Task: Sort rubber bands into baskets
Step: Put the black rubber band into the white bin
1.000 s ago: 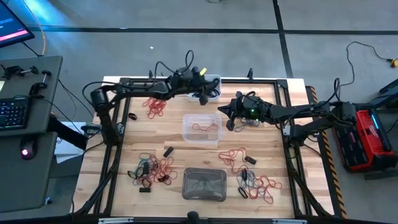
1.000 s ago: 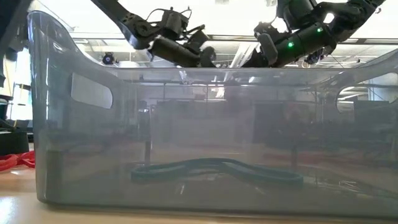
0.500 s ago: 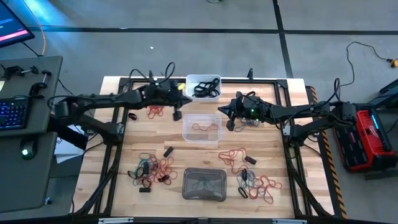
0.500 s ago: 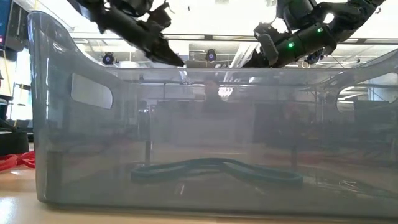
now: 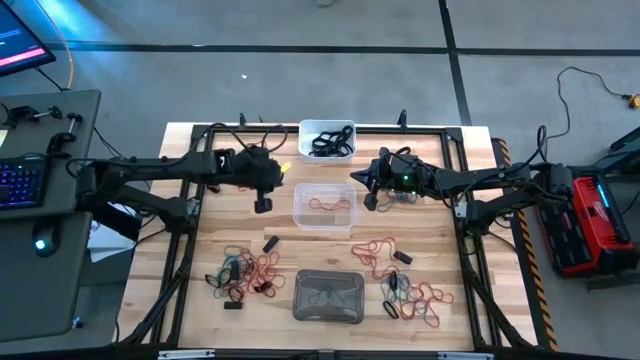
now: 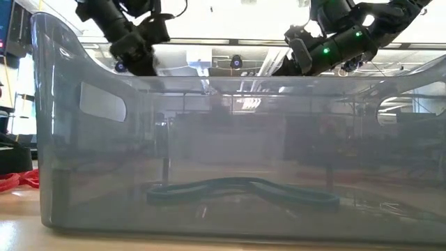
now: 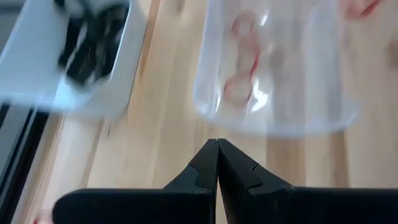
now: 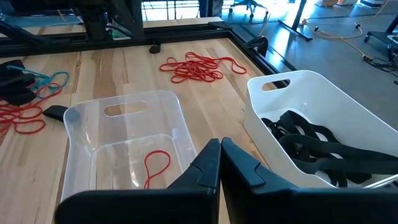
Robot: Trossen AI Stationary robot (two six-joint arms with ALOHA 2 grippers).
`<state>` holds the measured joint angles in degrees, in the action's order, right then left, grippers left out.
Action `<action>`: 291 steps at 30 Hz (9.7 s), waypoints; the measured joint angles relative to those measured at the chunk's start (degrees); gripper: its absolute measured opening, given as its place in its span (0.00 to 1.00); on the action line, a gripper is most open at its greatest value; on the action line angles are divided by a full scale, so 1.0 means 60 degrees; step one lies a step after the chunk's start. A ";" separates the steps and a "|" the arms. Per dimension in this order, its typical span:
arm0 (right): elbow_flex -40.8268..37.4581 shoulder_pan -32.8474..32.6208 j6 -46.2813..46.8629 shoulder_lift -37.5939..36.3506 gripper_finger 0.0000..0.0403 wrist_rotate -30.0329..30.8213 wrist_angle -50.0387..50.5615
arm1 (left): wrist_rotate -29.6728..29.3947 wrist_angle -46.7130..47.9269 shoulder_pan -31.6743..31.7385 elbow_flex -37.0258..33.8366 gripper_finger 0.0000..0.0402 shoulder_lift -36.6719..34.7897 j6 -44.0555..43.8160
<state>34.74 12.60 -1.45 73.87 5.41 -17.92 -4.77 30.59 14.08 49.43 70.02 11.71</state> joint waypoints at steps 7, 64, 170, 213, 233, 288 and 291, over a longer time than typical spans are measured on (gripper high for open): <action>0.0000 0.0000 -0.0018 0.0000 0.00 0.0000 0.0023 | -0.1311 0.1686 0.0374 0.0000 0.00 0.0000 -0.0925; 0.0000 -0.0004 -0.0084 0.0000 0.00 -0.0437 0.0227 | -0.3098 0.6178 0.3711 0.0011 0.36 0.5315 0.0178; 0.0000 0.1183 0.1756 0.0000 0.01 0.1424 0.3045 | 0.0022 -0.5096 0.1766 0.3248 0.00 0.5202 -0.0050; 0.0838 0.2810 0.1986 0.2237 0.04 0.0342 0.3337 | 0.1976 -1.0084 0.1049 -0.2448 0.00 0.2240 -0.0686; 0.0834 0.1393 0.1951 -0.0713 0.00 0.1639 0.3859 | 0.1976 -1.0058 0.1050 -0.2448 0.00 0.2240 -0.0770; 0.0780 -0.1372 0.5747 0.0280 0.00 0.6509 0.6716 | 0.1951 -0.9531 0.0864 -0.2455 0.00 0.2248 -0.0919; 0.0781 -0.1535 0.6312 0.0206 0.00 0.6381 0.7455 | 0.1951 -0.9533 0.0864 -0.2455 0.00 0.2248 -0.0919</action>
<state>39.43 3.39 36.42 75.10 43.69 26.81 6.94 -26.61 19.27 34.70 83.50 6.20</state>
